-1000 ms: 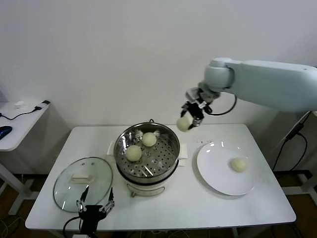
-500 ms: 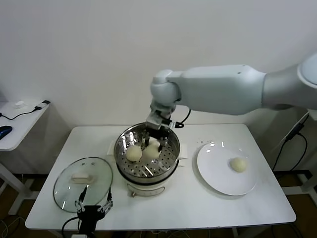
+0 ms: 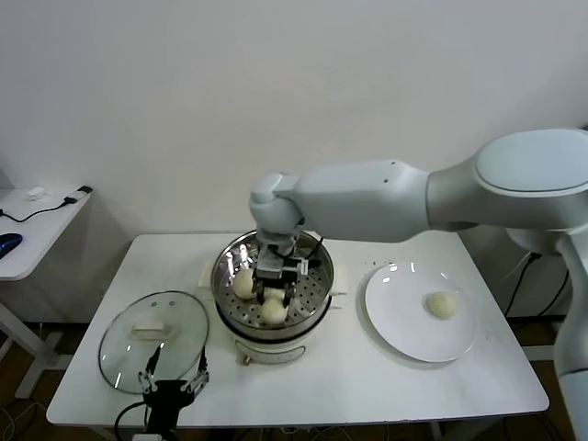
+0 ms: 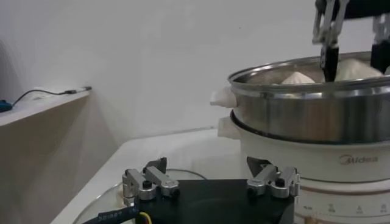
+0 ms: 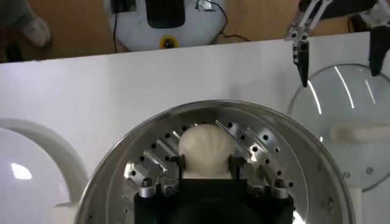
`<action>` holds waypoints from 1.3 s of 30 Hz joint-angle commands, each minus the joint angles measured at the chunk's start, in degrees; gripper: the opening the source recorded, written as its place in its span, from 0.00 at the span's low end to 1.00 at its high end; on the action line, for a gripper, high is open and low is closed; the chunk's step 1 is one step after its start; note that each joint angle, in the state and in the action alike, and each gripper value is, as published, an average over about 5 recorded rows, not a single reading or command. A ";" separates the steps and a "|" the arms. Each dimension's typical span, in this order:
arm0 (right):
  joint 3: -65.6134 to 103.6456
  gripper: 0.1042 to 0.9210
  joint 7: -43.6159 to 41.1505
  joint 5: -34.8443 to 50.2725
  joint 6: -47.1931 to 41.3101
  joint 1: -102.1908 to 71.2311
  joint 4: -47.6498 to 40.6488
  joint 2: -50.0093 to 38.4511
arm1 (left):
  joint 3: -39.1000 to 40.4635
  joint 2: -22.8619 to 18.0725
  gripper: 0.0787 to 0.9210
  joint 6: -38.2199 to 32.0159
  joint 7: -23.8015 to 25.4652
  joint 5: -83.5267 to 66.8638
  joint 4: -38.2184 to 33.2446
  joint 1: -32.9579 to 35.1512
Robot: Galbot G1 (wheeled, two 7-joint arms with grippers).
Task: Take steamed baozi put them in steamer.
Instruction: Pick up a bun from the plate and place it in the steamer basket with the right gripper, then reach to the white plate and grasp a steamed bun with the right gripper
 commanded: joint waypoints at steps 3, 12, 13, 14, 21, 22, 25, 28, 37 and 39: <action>0.57 0.56 2.57 -4.60 1.79 -3.79 -2.31 1.33 | 0.08 -0.06 0.88 0.06 -0.07 -0.01 0.01 0.02; 1.81 0.84 2.19 0.86 2.85 0.82 -0.64 -1.86 | 0.27 -0.28 0.88 0.14 -0.12 0.10 -0.30 0.03; 1.72 0.86 1.35 2.47 3.05 2.16 -0.25 -2.65 | 0.32 -0.30 0.88 0.15 -0.11 0.15 -0.35 0.06; 1.56 0.87 0.58 4.35 3.17 3.73 0.01 -3.66 | 0.38 -0.36 0.88 0.16 -0.10 0.20 -0.42 0.10; -3.22 0.88 -2.26 20.15 -1.77 14.63 -1.86 -12.96 | 0.49 -0.58 0.88 0.18 -0.01 0.35 -0.96 0.27; -5.11 0.88 -2.39 22.80 -4.15 16.41 -1.74 -14.90 | 0.49 -0.54 0.88 0.16 0.00 0.35 -0.97 0.27; -11.41 0.88 -1.78 28.42 -14.65 21.51 0.52 -22.67 | 0.47 -0.37 0.88 0.07 0.01 0.26 -0.78 0.09; -14.98 0.88 -0.79 28.68 -24.33 23.28 2.60 -30.56 | 0.39 -0.31 0.88 0.03 0.02 0.11 -0.35 -0.35; -14.00 0.88 -0.86 16.74 -29.04 9.62 -0.95 -49.73 | -0.10 -0.52 0.88 0.14 0.40 -0.04 0.76 -0.87; -10.01 0.88 -0.87 13.37 -28.99 4.56 -1.78 -52.00 | -0.16 -0.61 0.88 0.13 0.41 0.05 0.87 -0.60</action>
